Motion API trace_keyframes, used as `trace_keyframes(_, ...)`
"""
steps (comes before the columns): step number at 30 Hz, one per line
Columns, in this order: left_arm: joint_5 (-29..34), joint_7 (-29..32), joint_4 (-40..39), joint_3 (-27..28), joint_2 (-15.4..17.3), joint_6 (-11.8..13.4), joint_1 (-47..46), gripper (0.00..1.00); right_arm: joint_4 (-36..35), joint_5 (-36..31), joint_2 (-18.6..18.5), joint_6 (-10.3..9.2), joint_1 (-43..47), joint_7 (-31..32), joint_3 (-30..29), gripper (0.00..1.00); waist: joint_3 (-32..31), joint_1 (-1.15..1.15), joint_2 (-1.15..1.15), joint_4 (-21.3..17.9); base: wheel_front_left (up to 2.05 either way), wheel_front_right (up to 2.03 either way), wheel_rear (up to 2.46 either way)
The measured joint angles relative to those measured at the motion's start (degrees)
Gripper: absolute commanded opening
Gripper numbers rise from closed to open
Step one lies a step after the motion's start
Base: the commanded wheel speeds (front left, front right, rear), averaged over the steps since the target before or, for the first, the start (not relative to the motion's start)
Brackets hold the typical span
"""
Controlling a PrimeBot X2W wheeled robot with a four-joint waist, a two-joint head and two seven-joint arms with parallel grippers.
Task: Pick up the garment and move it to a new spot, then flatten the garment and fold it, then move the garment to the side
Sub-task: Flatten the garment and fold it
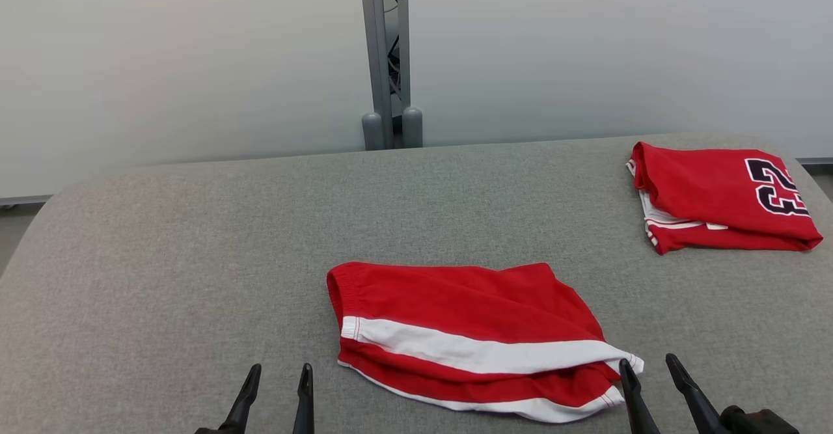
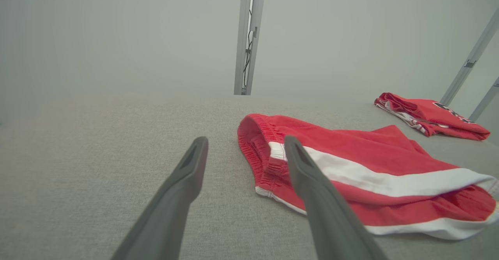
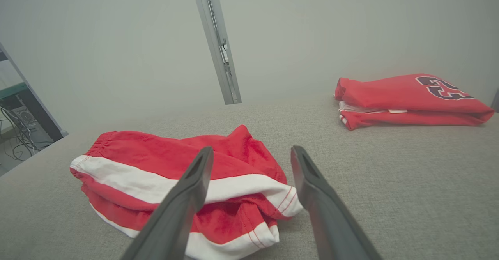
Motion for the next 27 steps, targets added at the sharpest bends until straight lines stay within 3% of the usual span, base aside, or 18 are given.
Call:
trace_keyframes(16,3.3,0.0,-3.0,1.6,-0.7,-0.1,2.2,1.0,-1.1,-0.5,0.0,0.0,1.2,0.0,0.0,1.0,-1.3,0.0,0.0,0.7,0.0,0.0,0.0)
trace_keyframes(21,3.3,0.3,0.9,1.2,-0.7,-1.7,0.8,1.0,-1.0,-0.9,0.0,0.0,1.2,0.0,0.5,1.0,-0.7,0.0,0.0,0.5,0.0,0.0,0.0)
trace_keyframes(27,2.5,4.8,4.2,-0.6,-0.8,-4.3,-7.5,1.0,-0.1,-1.8,0.0,0.0,0.5,0.0,0.5,1.0,1.1,0.0,0.0,-0.1,0.0,0.0,0.0)
